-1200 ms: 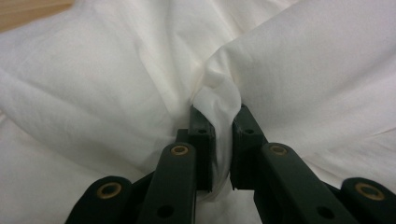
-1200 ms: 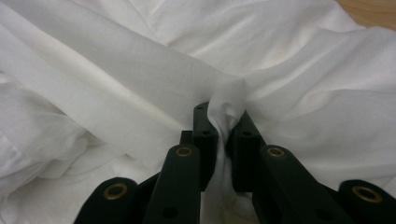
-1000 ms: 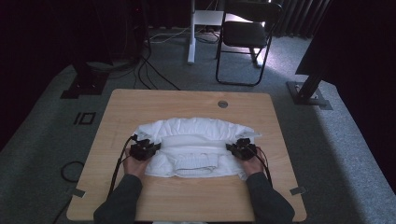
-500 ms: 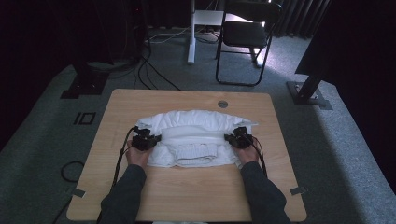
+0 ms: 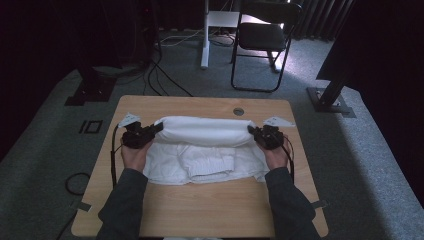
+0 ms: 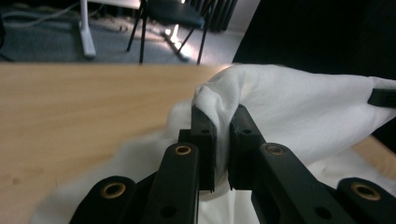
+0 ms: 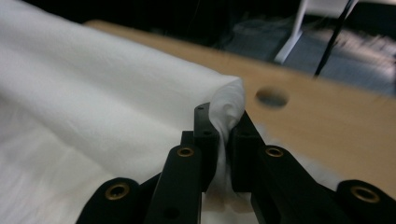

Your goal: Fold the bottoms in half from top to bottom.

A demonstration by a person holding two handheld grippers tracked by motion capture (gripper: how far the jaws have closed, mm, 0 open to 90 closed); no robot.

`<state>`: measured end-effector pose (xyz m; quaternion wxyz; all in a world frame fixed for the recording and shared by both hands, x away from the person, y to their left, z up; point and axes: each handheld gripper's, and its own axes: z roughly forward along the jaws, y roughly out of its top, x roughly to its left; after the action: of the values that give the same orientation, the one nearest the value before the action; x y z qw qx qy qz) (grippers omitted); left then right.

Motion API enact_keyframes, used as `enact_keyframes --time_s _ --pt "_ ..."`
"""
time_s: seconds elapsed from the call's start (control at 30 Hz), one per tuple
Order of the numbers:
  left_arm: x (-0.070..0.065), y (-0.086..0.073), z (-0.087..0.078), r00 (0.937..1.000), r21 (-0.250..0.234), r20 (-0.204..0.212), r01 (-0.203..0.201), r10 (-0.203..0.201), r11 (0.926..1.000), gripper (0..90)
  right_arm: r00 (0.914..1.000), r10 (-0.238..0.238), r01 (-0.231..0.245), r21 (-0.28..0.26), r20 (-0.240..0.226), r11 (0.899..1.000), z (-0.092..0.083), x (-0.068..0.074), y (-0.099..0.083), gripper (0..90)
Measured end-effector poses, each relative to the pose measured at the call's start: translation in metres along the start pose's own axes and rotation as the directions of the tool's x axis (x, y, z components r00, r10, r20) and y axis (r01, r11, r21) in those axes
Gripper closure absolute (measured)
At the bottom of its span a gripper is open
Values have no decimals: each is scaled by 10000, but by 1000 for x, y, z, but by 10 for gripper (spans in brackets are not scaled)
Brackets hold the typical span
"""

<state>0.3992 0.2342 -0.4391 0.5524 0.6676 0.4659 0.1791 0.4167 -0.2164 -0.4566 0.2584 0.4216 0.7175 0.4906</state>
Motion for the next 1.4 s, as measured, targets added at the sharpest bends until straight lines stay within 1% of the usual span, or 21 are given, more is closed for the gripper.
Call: enact_keyframes --time_s 0.07,0.17,0.23,0.3,0.37,0.47,0.53,0.57,0.6,0.63,0.67,0.73,0.77,0.83,0.87,0.93,1.0,1.07,1.17,1.27,1.4 --pt "-4 5 -6 9999 -276 156 -18 23 9996 841 9999 99 -89 -713 133 9974 -11 2 8 844" --pt "-13 7 -17 9993 -486 326 -166 182 9987 840 9998 -35 55 -1031 197 9947 -21 6 14 844" --pt "-18 2 -25 9981 -471 532 -285 310 9985 839 9999 -66 74 -955 80 9954 -27 7 11 842" --pt "-21 -9 -32 9967 -254 769 -232 251 9994 837 9998 1 -17 -883 -180 9961 -32 7 5 837" --pt "-24 -23 -38 9951 -43 957 -225 228 9997 836 9992 -31 4 -701 -393 9975 -38 8 -7 833" --pt "-28 -46 -43 9919 350 1273 -55 10 9994 832 9987 -136 119 -346 -484 9993 -45 13 -30 830" --pt "-30 -63 -45 9887 818 1500 -134 10 9966 813 9987 -123 120 -68 -495 9999 -48 15 -45 824" --pt "-30 -63 -45 9887 818 1500 -134 10 9966 782 9987 -123 120 -68 -495 9999 -48 15 -45 824" --pt "-31 -74 -46 9824 1142 1869 -188 -29 9933 782 9985 -62 69 123 -545 9999 -49 15 -53 814" --pt "-32 -75 -48 9865 1152 1622 -399 208 9925 684 9983 25 4 500 -575 9988 -50 15 -66 739" --pt "-32 -73 -49 9878 1061 1533 -426 260 9934 638 9980 -17 46 451 -638 9990 -53 13 -70 641" --pt "-28 -64 -51 9865 778 1639 -158 28 9968 613 9989 130 -125 104 -444 9999 -58 11 -65 512" --pt "-28 -59 -51 9871 656 1601 -115 9 9978 611 9991 240 -246 -159 -351 9996 -61 10 -60 477" --pt "-32 -49 -47 9900 628 1409 -200 110 9978 607 9993 252 -265 -455 -276 9986 -63 11 -46 459" --pt "-34 -44 -44 9919 647 1243 -328 246 9974 604 9995 164 -177 -507 -258 9986 -62 14 -39 456" --pt "-40 -37 -36 9904 652 1355 -350 259 9973 604 9995 -58 42 -515 -311 9987 -55 21 -28 453" --pt "-47 -33 -23 9904 881 1363 -367 245 9954 604 9986 -145 128 -339 -500 9993 -43 29 -20 455" --pt "-53 -34 -8 9903 1166 1356 -447 287 9922 604 9977 -241 236 -79 -627 9997 -28 38 -16 466" --pt "-62 -40 12 9896 1614 1439 -280 45 9865 605 9966 -163 188 301 -814 9994 -5 50 -14 480" --pt "-72 -54 26 9878 2148 1553 -471 135 9755 609 9954 -125 194 722 -954 9972 13 60 -19 493" --pt "-81 -82 37 9847 2947 1730 -720 209 9529 617 9945 -126 276 1439 -1042 9892 26 68 -40 510"
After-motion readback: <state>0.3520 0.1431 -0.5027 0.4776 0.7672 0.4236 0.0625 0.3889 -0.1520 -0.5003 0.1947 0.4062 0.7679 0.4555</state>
